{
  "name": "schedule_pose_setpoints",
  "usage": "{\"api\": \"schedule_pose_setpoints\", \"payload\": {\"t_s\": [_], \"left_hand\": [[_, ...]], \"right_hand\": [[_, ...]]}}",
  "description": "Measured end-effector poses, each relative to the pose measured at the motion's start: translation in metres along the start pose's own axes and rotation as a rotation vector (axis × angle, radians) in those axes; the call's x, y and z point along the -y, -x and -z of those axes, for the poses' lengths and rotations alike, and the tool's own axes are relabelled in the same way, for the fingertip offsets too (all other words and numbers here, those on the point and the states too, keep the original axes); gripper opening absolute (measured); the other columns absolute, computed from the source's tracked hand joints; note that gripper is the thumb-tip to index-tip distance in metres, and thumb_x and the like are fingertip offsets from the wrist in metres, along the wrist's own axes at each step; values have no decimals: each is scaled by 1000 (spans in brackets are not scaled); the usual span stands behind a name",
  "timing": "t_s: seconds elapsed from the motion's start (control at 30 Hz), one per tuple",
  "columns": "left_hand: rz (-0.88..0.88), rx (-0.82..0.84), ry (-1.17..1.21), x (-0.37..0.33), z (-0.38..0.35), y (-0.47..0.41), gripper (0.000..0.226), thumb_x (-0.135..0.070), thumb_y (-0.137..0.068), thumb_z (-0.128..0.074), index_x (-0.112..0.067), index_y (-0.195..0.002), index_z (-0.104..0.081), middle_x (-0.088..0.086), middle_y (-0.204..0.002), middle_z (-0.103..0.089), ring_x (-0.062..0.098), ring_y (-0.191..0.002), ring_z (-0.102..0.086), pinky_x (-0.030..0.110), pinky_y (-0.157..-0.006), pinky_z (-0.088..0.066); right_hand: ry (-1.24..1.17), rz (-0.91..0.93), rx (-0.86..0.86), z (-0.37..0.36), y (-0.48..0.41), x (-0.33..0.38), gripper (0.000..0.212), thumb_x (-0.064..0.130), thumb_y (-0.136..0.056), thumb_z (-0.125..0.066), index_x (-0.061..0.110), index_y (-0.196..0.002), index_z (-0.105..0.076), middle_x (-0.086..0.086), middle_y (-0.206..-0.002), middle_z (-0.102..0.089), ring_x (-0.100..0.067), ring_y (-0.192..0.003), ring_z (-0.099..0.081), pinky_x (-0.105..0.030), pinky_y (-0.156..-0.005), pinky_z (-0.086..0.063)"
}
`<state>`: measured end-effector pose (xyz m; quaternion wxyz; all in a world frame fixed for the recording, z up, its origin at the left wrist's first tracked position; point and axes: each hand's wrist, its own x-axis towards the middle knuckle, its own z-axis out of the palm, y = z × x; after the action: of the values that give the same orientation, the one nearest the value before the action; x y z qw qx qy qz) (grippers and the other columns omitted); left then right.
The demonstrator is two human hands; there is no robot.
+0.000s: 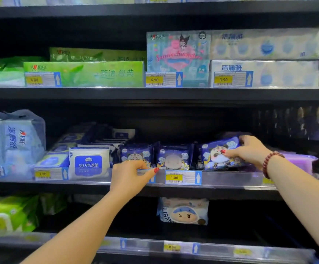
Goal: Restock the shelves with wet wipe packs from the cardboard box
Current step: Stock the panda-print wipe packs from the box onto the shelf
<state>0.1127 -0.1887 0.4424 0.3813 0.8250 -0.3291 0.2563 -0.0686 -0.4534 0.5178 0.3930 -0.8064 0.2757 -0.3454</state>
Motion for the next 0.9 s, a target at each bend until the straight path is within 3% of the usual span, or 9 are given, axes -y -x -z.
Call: {"api": "schedule_pose_setpoints", "payload": {"t_s": [0.07, 0.2, 0.43, 0.53, 0.6, 0.67, 0.77, 0.9], "left_hand": [[-33, -45, -34, 2, -6, 1, 39, -67, -79, -56, -31, -63, -55, -13, -69, -59, 10, -81, -54, 29, -79, -34], [-95, -76, -71, 5, -9, 3, 36, -65, -82, -52, -31, -72, -55, -14, -76, -60, 10, -82, -50, 30, -80, -31], [-144, -160, -97, 10, -19, 5, 29, -60, -84, -55, -32, -82, -58, -17, -78, -53, 7, -79, -45, 28, -80, -27], [-173, -190, -74, 12, -22, 6, 29, -62, -82, -53, -33, -76, -51, -16, -73, -49, 9, -75, -44, 31, -80, -31], [-177, -199, -67, 12, -22, 7, 30, -61, -82, -53, -33, -75, -50, -16, -71, -47, 10, -73, -44, 31, -79, -30], [-178, -203, -64, 11, -21, 8, 30, -61, -82, -53, -32, -75, -50, -15, -71, -48, 10, -74, -44, 31, -79, -29], [-177, -200, -68, 10, -21, 9, 30, -60, -82, -53, -31, -75, -50, -14, -71, -47, 10, -74, -44, 31, -80, -31], [-169, -183, -71, 9, -20, 9, 35, -65, -80, -46, -31, -75, -50, -13, -71, -48, 11, -75, -44, 32, -81, -31]], "right_hand": [[71, 6, 47, -5, -3, -4, 108, 31, -48, -94, -2, -138, -42, -15, -139, -50, -28, -124, -51, -43, -107, -40], [106, 11, 44, -18, -8, -4, 95, 18, -71, -83, -3, -145, -27, -14, -149, -36, -27, -135, -39, -38, -113, -31], [363, 6, -15, -34, -23, -14, 89, 39, -75, -78, 3, -143, -34, -15, -145, -43, -33, -131, -43, -40, -108, -37], [520, 37, -87, -35, -19, -12, 84, 48, -73, -76, 7, -136, -39, -17, -133, -53, -35, -119, -52, -40, -95, -46], [612, 104, -136, -35, -14, -11, 88, 46, -73, -76, 12, -141, -30, -17, -122, -58, -36, -110, -58, -38, -86, -49], [653, 206, -106, -35, -12, -11, 90, 42, -75, -75, 28, -147, -24, -16, -122, -59, -35, -109, -58, -38, -89, -49], [606, 236, -8, -34, -11, -12, 71, 40, -78, -73, 31, -140, -41, -10, -131, -56, -29, -119, -52, -37, -101, -44], [540, 229, 5, -35, -12, -13, 54, 33, -82, -72, 21, -131, -55, -5, -129, -60, -24, -115, -56, -35, -100, -44]]}}
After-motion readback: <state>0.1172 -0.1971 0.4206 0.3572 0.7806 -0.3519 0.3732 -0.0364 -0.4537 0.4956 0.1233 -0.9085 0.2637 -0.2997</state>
